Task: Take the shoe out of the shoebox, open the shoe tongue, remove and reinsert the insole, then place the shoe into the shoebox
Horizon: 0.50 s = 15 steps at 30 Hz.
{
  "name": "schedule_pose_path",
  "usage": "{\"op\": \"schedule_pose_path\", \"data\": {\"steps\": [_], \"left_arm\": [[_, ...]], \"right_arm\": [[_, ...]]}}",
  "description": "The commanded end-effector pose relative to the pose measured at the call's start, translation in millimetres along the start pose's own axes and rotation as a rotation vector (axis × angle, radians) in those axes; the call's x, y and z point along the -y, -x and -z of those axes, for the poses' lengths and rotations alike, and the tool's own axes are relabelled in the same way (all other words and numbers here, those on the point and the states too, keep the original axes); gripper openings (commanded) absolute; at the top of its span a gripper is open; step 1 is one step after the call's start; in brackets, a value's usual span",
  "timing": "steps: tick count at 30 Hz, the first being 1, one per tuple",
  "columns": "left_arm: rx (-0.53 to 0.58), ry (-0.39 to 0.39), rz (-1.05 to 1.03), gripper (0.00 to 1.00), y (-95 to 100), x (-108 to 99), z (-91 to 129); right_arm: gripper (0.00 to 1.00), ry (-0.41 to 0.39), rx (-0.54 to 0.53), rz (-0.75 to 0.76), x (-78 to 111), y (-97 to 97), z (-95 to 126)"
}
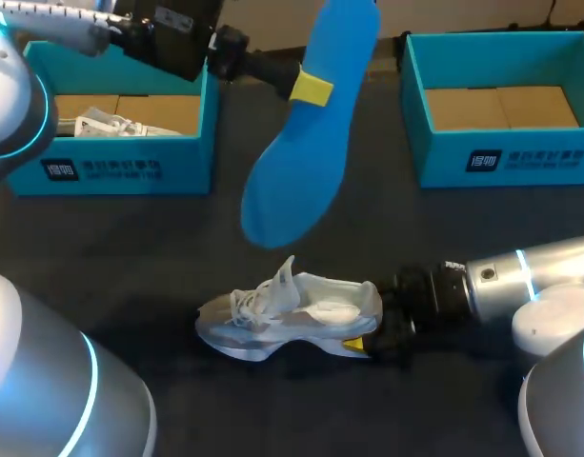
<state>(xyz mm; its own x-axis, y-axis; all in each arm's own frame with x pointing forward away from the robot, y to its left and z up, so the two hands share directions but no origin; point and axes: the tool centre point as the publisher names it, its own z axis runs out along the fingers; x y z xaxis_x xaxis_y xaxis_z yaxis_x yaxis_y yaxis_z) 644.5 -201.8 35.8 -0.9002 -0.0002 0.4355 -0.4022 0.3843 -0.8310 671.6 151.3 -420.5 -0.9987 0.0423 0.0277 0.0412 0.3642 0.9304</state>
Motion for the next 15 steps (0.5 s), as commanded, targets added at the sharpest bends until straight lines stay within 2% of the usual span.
{"op": "schedule_pose_path", "data": {"steps": [1,6,11,15], "left_arm": [[0.012,-0.026,0.004,0.0,-4.1,-2,0],[0.006,-0.106,0.021,0.0,-26.8,8,15],[-0.054,-0.106,0.026,0.0,-47.2,9,27],[-0.084,-0.108,0.067,0.0,-53.3,10,32]], "right_arm": [[0.0,-0.004,0.002,0.0,-0.7,-1.0,-1],[0.0,-0.004,0.002,0.0,-0.7,-1.0,-1],[0.0,-0.004,0.002,0.0,-0.7,-1.0,-1],[0.0,-0.004,0.002,0.0,-0.7,-1.0,-1]]}}
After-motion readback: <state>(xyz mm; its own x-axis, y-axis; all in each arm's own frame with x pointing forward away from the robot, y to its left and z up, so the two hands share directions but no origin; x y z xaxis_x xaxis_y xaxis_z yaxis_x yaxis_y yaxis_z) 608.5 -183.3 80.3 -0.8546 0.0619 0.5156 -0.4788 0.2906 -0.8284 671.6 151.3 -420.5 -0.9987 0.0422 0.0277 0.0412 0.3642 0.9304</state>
